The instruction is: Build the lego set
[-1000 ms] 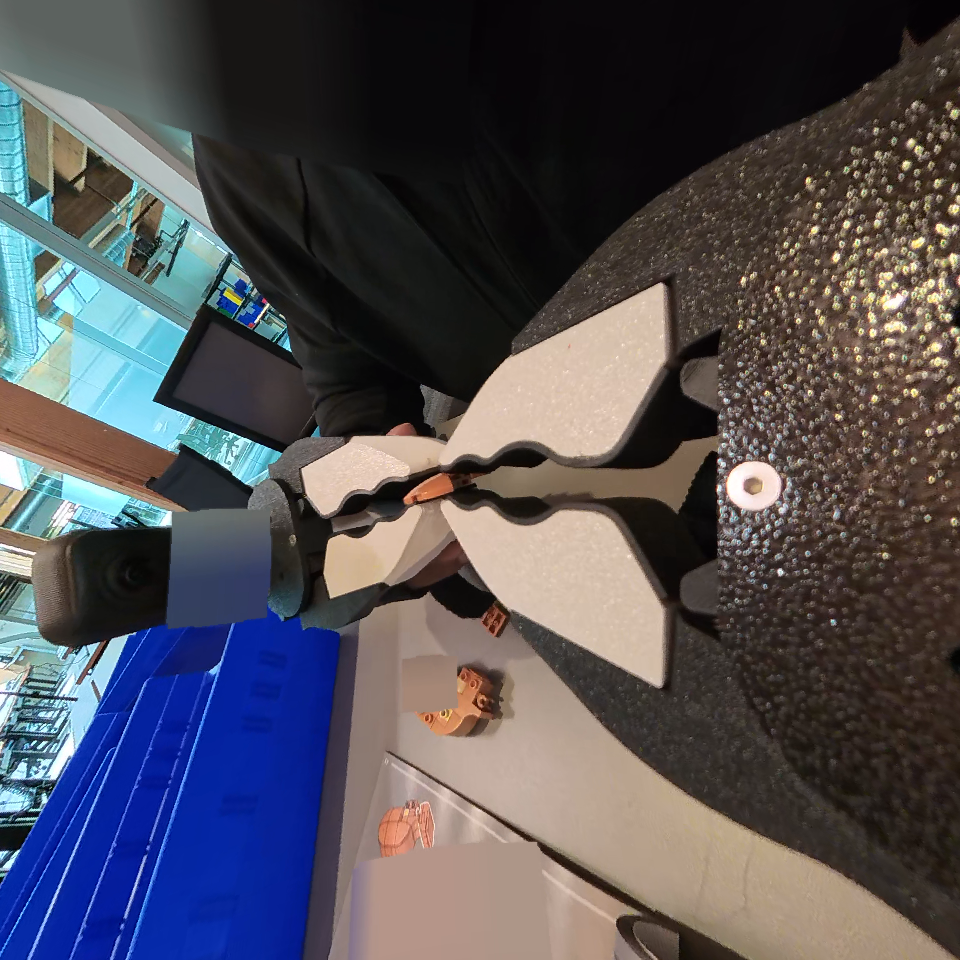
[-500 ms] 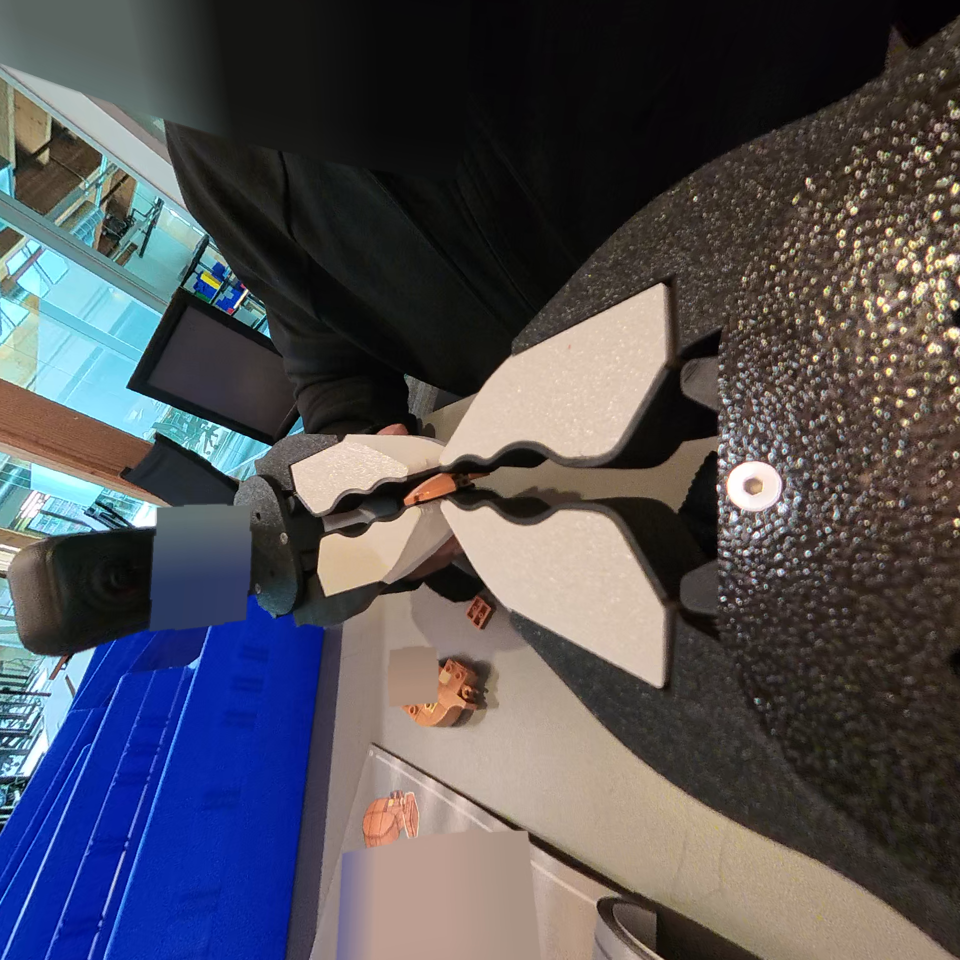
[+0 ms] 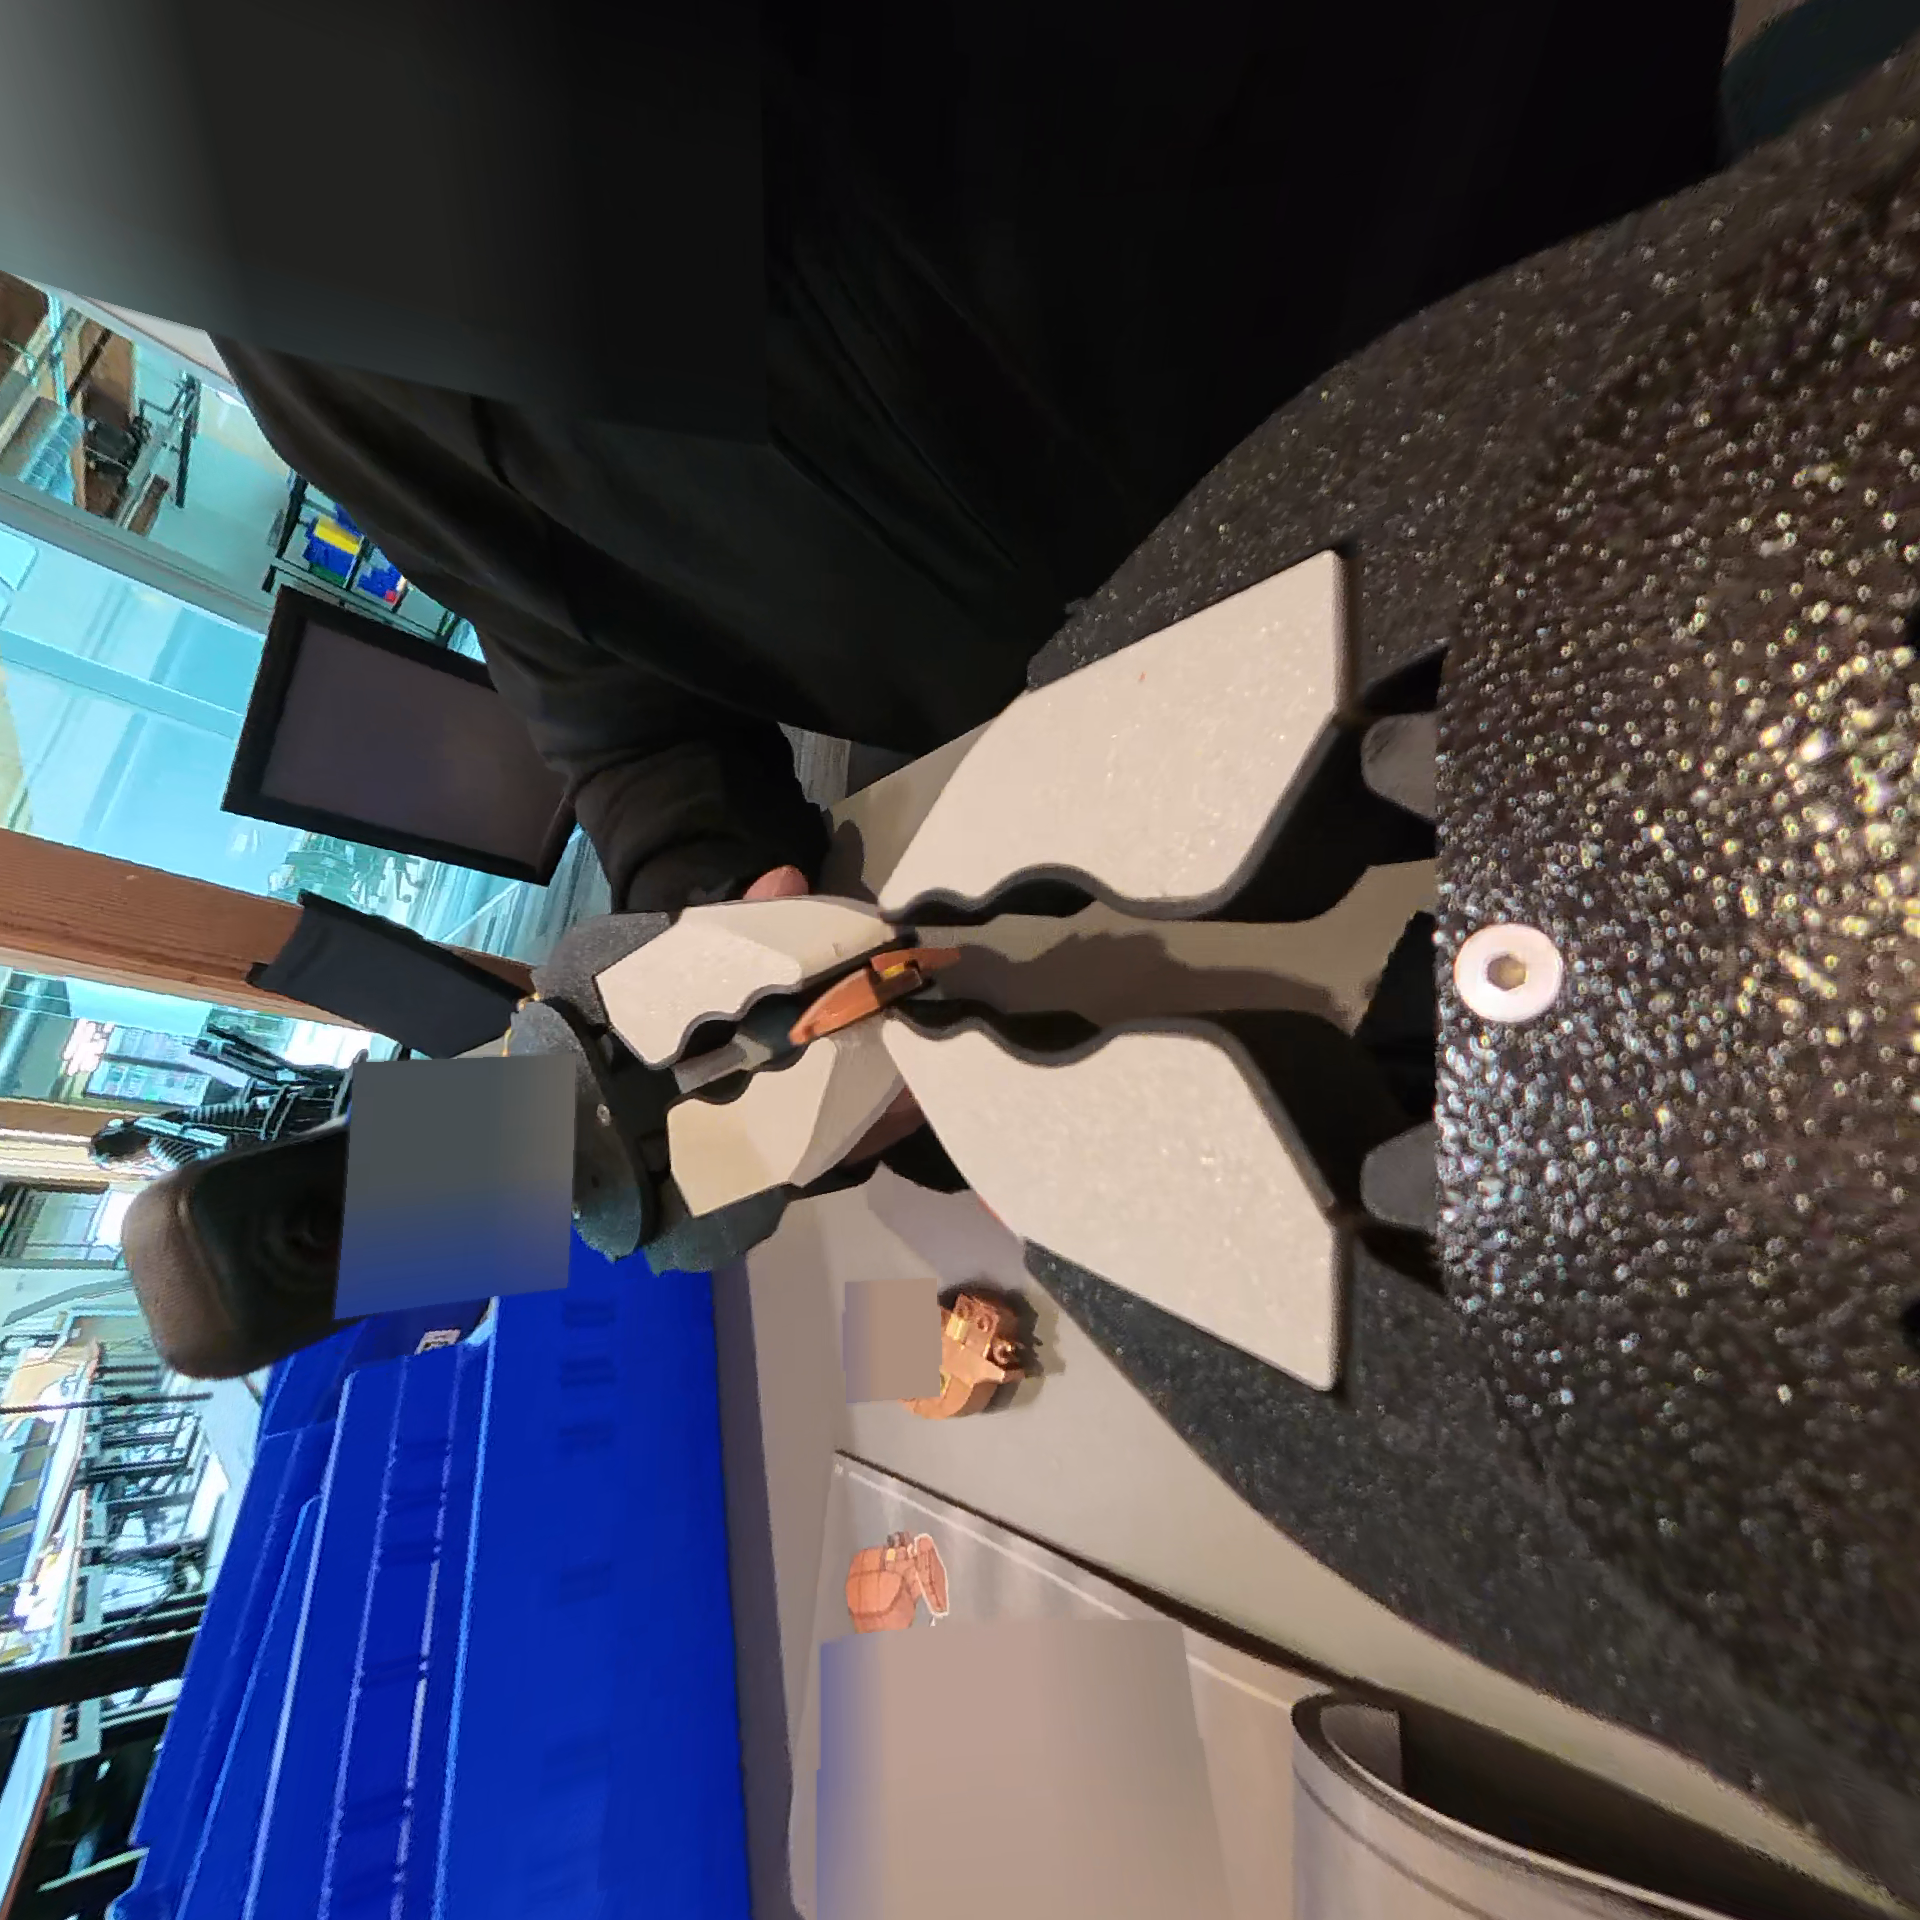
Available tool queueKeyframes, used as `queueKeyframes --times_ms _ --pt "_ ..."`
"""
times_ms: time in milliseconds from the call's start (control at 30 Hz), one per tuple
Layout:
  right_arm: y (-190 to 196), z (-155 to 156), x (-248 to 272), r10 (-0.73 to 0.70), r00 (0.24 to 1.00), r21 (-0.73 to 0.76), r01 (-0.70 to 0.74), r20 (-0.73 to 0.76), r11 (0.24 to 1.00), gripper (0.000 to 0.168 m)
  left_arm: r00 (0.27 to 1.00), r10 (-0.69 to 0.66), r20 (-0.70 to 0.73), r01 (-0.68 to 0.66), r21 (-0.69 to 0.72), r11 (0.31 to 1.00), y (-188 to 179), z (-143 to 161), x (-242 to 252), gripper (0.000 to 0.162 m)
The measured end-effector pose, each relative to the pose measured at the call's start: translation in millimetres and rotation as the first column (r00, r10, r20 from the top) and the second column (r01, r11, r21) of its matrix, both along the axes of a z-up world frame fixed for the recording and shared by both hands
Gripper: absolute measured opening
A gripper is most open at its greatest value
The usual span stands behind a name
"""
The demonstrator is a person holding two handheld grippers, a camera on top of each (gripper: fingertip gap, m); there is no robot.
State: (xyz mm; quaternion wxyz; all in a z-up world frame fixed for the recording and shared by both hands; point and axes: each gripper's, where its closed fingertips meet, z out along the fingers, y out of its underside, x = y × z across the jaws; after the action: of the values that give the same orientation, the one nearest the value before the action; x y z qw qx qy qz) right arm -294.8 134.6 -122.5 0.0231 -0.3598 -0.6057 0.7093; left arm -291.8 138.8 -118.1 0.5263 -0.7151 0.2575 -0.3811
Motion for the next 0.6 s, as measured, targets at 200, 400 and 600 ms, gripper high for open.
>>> queueKeyframes --times_ms 200,400,600 --pt "1.3 6.1 -1.2 -0.072 0.988 0.101 0.087 -0.138 0.991 0.008 0.993 0.053 -0.103 -0.049 0.040 0.998 5.1 -5.2 2.1 0.012" --pt "5.7 6.1 -5.7 -0.135 0.970 0.176 0.172 -0.204 0.969 0.008 0.978 0.127 -0.168 -0.110 0.109 0.988 8.8 -4.4 -2.9 0.009" --pt "6.2 4.3 -6.2 -0.137 0.970 0.186 0.175 -0.198 0.967 0.008 0.971 0.141 -0.195 -0.117 0.134 0.984 9.4 -5.8 -3.9 0.009"
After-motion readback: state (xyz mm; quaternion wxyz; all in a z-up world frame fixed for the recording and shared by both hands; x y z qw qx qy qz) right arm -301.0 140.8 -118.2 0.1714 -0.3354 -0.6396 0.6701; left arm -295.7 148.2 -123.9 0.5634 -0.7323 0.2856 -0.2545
